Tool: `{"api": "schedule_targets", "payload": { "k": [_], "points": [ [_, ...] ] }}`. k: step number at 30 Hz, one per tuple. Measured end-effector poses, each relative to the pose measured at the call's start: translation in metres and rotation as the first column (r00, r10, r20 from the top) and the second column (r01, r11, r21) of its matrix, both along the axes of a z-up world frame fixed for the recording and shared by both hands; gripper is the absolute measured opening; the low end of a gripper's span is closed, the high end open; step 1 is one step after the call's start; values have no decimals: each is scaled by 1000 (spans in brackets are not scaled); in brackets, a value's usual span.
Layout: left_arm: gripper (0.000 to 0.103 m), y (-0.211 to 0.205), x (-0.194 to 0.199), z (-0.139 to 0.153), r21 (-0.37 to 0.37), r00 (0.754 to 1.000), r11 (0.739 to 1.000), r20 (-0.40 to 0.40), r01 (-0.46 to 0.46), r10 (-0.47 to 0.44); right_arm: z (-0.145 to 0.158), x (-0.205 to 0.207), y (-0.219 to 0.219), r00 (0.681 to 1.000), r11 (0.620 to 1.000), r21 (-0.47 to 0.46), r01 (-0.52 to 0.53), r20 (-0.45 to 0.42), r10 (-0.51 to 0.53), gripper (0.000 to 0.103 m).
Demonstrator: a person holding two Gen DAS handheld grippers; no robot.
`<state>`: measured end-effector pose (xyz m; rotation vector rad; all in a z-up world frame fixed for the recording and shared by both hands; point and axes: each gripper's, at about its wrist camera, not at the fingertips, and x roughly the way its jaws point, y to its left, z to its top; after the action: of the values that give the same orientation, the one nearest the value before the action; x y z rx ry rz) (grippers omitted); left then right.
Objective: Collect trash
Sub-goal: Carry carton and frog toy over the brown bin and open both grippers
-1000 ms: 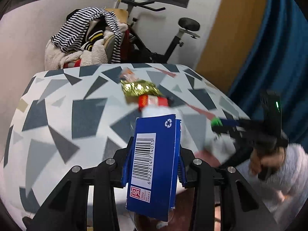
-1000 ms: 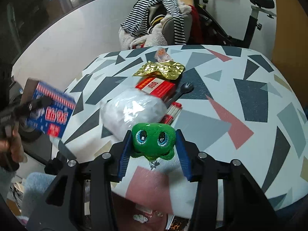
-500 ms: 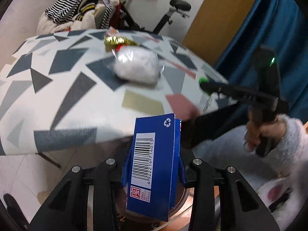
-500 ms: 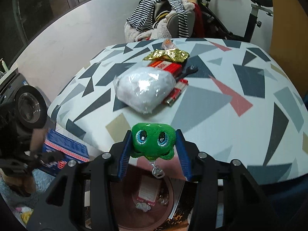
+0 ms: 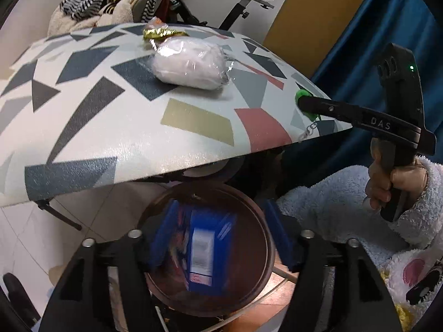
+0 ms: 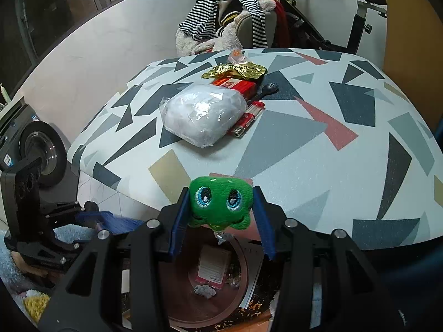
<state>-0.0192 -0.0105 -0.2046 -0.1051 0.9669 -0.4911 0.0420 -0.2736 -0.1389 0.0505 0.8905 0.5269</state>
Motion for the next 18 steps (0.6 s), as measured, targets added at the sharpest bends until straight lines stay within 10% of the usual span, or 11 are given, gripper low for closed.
{"api": "schedule_targets", "payload": {
  "k": [18],
  "points": [
    [93,29,-24,52,84,957,970,204,-229,209,-43,-32,32,993,997,6,-71,-93,71,46]
  ]
}}
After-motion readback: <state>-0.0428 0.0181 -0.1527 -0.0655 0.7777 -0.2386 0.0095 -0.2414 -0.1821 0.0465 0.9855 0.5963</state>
